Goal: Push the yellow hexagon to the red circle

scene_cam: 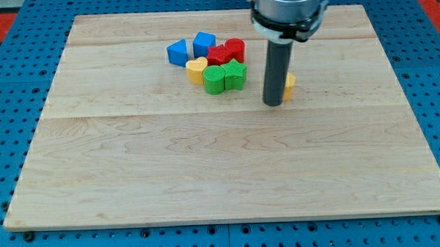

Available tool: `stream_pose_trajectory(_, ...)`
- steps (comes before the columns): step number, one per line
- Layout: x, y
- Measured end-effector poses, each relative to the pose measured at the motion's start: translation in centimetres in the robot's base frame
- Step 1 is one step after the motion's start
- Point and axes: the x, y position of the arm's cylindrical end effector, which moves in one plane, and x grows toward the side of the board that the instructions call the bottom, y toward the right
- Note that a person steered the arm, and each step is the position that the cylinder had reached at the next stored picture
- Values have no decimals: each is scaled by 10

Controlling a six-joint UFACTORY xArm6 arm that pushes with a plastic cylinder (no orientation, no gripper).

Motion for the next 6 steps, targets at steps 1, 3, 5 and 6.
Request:
stream_pose_trajectory(1, -27, 0)
stream_pose_trajectory(3, -6, 38)
stream_pose_trajectory(5, -60, 31)
stream_pose_trajectory(6, -87, -3)
